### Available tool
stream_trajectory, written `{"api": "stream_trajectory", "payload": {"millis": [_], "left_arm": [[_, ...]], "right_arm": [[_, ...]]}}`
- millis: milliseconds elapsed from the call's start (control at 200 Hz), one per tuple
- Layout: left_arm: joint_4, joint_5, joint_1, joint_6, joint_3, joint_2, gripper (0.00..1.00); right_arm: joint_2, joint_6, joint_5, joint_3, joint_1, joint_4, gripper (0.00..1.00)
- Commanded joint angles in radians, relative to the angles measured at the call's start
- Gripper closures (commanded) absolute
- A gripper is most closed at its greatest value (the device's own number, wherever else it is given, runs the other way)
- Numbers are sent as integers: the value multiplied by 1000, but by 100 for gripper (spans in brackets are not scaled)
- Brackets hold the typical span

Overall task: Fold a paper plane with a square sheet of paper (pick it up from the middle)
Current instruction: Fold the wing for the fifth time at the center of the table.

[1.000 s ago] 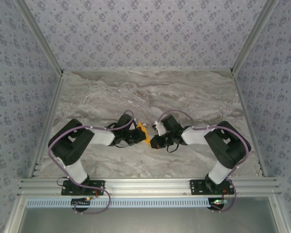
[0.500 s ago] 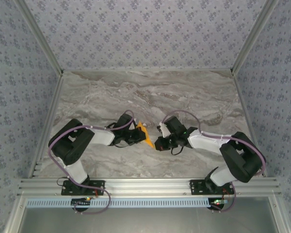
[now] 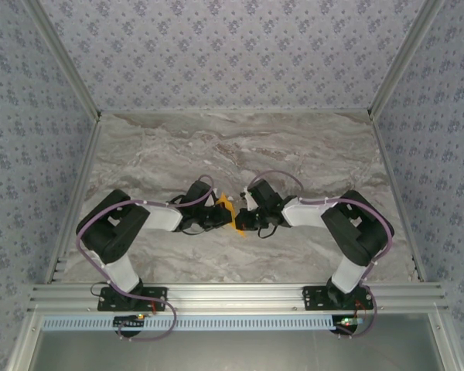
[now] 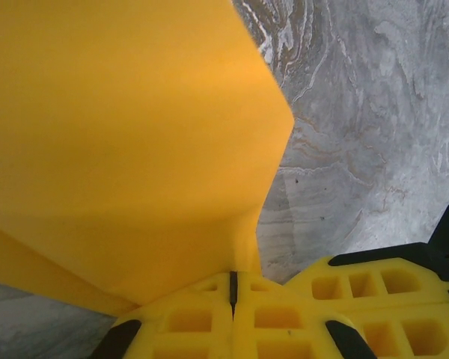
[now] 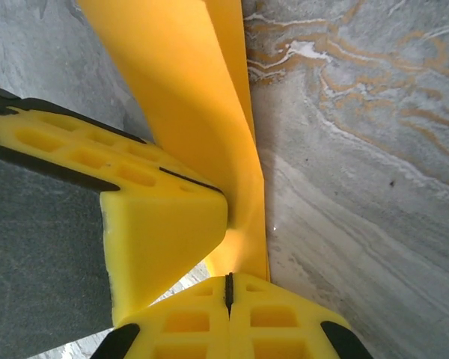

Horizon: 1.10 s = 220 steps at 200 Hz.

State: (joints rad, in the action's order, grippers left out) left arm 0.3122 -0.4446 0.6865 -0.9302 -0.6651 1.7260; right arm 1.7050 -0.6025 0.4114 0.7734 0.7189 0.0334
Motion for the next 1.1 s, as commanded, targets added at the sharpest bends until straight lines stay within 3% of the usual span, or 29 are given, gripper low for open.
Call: {"api": "stream_trajectory", "payload": {"millis": [0, 240, 724, 1094], "left_arm": [[-103, 25, -11, 91, -10, -24, 98], [-176, 28, -11, 233, -58, -125, 83], [-162, 45, -11, 205, -120, -12, 82], [-217, 188, -24, 161, -97, 9, 86]], "right_arm": [[19, 4, -45, 5, 4, -70, 100], [45, 31, -56, -14, 7, -129, 100], [96, 29, -59, 4, 24, -142, 100], [110, 46, -77, 5, 24, -186, 100]]}}
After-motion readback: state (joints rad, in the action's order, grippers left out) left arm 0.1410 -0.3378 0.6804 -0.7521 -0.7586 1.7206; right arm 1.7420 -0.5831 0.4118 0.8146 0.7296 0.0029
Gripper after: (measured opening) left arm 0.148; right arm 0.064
